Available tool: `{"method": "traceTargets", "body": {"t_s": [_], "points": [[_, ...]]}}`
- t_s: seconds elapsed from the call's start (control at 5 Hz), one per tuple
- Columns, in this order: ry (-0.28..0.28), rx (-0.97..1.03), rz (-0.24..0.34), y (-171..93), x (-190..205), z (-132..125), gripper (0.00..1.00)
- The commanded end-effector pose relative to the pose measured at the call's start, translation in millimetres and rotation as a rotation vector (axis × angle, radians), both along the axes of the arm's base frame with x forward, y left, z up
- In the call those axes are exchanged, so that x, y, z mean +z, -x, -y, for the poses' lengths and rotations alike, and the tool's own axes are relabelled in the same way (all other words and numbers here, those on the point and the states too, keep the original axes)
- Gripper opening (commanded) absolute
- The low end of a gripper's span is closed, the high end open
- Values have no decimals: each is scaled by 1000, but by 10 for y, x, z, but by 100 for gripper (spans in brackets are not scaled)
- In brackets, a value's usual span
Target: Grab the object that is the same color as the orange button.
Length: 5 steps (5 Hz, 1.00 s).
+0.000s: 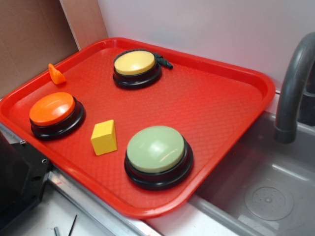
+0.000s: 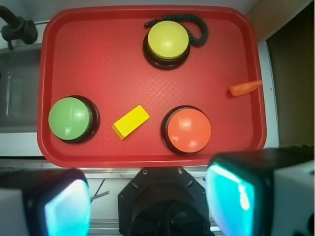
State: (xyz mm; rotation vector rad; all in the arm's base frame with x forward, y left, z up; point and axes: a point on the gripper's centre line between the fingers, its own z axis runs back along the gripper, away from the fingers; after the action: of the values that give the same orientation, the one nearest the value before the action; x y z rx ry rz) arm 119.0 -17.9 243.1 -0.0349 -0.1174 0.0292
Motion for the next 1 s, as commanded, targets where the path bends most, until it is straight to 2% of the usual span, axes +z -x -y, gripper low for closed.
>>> {"method": "traceTargets", "body": {"t_s": [0.0,0.2,0.4,0.6,0.8], "points": [[0,0,0,0,0,0,100],[-37,239,-109,-297,-500,-499,100],[-60,489,-151,-648,-847,-973,100],[-2,737,-96,-879,-1074,-1093,100],[57,983,55,-838,-1363,-1307,100]]}}
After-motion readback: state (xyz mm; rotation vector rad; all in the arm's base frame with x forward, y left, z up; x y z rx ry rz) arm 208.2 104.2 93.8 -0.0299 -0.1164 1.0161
